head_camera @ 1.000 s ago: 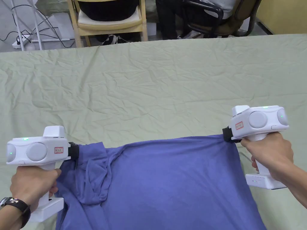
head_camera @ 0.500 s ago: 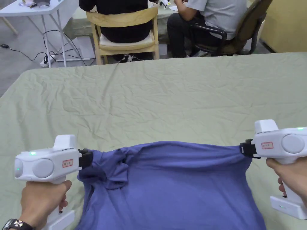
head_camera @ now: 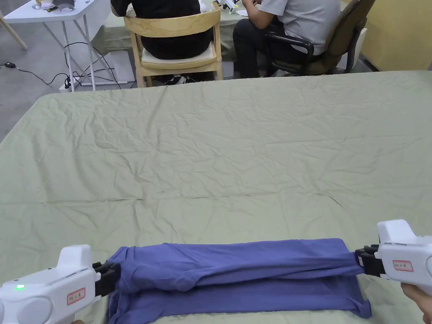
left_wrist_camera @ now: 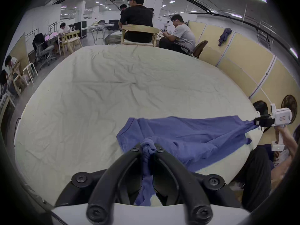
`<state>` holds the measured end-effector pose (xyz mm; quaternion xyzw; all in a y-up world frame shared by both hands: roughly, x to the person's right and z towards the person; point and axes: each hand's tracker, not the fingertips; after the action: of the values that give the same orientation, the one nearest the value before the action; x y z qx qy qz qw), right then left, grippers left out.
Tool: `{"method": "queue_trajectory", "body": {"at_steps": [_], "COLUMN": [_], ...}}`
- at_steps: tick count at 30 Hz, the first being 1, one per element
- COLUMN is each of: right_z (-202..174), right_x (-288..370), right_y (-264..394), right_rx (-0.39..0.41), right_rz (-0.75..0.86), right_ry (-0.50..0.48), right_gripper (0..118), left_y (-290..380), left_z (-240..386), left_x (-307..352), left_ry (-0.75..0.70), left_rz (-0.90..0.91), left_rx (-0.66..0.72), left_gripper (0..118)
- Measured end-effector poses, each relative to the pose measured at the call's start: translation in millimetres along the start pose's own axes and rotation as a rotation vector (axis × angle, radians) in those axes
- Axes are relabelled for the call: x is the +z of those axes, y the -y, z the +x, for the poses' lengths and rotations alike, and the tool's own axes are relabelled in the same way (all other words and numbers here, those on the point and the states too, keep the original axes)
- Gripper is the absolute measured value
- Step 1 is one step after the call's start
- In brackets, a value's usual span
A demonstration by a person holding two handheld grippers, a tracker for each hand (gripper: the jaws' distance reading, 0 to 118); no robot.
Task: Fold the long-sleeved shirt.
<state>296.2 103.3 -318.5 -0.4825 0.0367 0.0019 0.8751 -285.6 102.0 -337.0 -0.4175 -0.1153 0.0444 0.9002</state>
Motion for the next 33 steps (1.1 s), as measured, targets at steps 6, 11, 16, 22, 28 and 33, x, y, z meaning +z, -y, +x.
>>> {"method": "queue_trajectory", "body": {"at_steps": [6,11,16,22,28,33], "right_z": [-4.9,-3.3,-8.3,-10.5,-15.8,-50.2], "right_x": [-6.4,-20.2,-25.4,-23.2,14.1,58.3], "right_y": [31.5,35.0,32.7,33.7,17.6,-1.1], "right_rx": [0.011,0.023,0.053,0.042,0.01,0.009], "right_rz": [-0.077,-0.129,-0.173,-0.183,-0.031,0.154], "right_ry": [-0.008,0.009,0.014,0.043,0.047,0.041], "right_gripper": [5,5,6,48,53,53], "left_y": [24.5,25.3,26.5,33.5,28.1,18.0], "left_z": [-13.1,-19.7,-12.9,-5.5,-8.8,4.9], "left_x": [-6.1,-16.6,-21.7,-24.6,12.7,45.3], "left_ry": [0.001,-0.016,-0.026,-0.118,-0.078,-0.104], "left_rz": [-0.062,-0.138,-0.167,-0.171,0.012,0.146], "left_rx": [0.016,0.002,-0.011,-0.079,0.085,0.105], "left_gripper": [10,10,10,37,38,38]}}
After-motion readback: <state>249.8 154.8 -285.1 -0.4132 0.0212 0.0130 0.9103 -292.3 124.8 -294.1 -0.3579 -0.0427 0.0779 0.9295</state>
